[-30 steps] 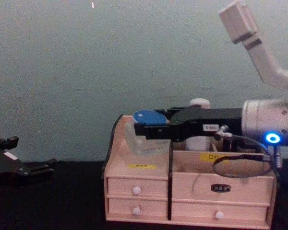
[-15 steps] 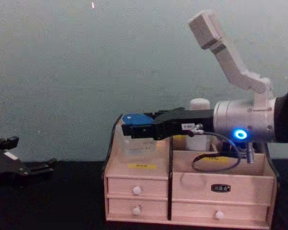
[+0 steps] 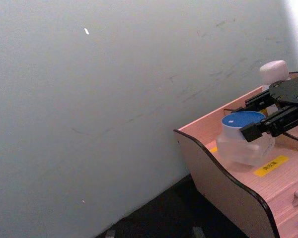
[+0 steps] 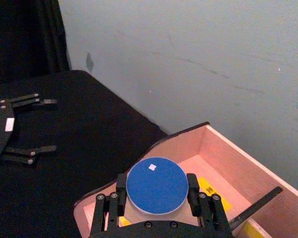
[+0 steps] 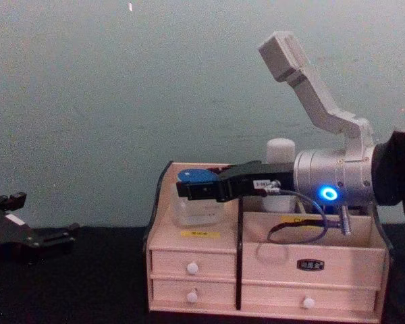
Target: Pick up the facial cleanser and watermelon frost from the table and place them into the tiered storage box.
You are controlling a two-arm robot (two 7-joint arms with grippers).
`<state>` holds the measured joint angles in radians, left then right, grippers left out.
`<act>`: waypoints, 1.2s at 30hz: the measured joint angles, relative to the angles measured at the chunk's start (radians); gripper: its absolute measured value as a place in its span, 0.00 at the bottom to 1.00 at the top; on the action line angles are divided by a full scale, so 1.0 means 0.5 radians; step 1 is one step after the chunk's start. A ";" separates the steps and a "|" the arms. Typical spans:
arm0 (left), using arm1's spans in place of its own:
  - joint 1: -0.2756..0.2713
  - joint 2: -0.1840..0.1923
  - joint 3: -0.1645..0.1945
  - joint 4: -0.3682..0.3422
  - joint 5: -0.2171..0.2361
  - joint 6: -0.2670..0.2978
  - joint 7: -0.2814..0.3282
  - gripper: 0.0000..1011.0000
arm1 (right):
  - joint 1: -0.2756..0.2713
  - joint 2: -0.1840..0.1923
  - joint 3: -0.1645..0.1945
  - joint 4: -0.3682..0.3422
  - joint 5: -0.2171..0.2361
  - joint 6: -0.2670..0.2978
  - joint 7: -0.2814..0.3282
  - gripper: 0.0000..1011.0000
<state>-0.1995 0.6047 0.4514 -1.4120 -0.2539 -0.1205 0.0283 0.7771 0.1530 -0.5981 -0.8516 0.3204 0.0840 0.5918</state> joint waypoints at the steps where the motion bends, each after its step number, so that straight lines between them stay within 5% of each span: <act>1: 0.000 0.000 0.000 0.000 0.000 0.000 0.000 0.99 | 0.001 -0.003 0.004 0.005 -0.002 0.000 -0.001 0.70; 24: 0.000 0.000 0.000 0.000 0.000 0.000 0.000 0.99 | 0.003 -0.018 0.033 0.032 -0.015 0.011 -0.017 0.70; 36: 0.000 0.000 0.000 0.000 0.000 0.000 0.000 0.99 | 0.001 -0.016 0.030 0.028 -0.011 0.008 -0.015 0.97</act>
<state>-0.1996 0.6047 0.4514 -1.4120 -0.2539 -0.1205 0.0283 0.7778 0.1448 -0.5829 -0.8377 0.3146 0.0882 0.5842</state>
